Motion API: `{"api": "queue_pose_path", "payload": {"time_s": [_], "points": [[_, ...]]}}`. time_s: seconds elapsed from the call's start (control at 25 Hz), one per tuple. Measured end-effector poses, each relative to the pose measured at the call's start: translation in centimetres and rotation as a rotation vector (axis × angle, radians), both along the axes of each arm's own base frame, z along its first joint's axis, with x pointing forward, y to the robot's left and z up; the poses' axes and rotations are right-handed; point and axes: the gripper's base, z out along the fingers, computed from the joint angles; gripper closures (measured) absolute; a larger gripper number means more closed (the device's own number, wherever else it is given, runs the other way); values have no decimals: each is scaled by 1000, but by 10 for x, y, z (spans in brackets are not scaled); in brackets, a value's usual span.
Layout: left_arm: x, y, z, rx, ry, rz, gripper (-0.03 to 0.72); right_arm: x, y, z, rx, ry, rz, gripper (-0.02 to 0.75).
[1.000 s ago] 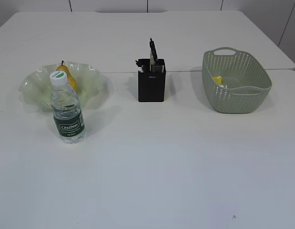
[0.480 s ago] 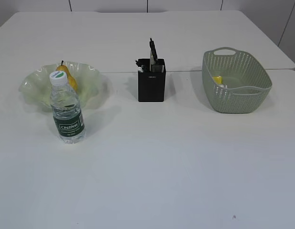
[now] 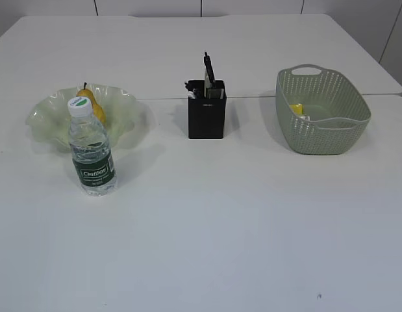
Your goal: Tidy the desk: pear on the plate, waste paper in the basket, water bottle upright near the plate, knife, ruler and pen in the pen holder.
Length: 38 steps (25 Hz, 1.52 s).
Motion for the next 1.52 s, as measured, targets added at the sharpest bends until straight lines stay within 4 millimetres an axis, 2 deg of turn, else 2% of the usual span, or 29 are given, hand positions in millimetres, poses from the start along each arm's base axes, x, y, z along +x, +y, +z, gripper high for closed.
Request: {"api": "queue_pose_path", "payload": {"time_s": [0.36,1.08,1.28,1.52], "points": [[10,-1,-4,3,-58,0,138,0,0,0,0,-2,0,372],[10,-1,-3,0,-69,-2,159,0,0,0,2,-5,-4,373],[10,-1,-3,1,-69,14,168,0,1,0,1,-5,-56,357],[10,-1,-3,2,-69,51,169,0,1,0,1,-5,-90,372]]}}
